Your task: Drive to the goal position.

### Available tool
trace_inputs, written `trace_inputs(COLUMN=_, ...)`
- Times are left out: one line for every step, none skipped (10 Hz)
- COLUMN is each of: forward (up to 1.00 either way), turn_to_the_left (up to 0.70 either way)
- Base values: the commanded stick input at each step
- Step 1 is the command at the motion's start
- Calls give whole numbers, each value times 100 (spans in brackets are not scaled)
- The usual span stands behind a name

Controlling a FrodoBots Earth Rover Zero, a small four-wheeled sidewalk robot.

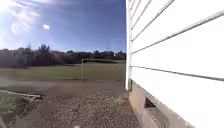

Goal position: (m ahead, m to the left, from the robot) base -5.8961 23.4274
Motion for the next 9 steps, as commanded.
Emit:
trace_inputs(forward=5, turn_to_the_left=0)
trace_inputs(forward=5, turn_to_the_left=0)
trace_inputs(forward=5, turn_to_the_left=0)
trace_inputs(forward=5, turn_to_the_left=0)
trace_inputs(forward=5, turn_to_the_left=0)
trace_inputs(forward=5, turn_to_the_left=0)
trace_inputs(forward=5, turn_to_the_left=0)
trace_inputs(forward=5, turn_to_the_left=0)
trace_inputs(forward=5, turn_to_the_left=0)
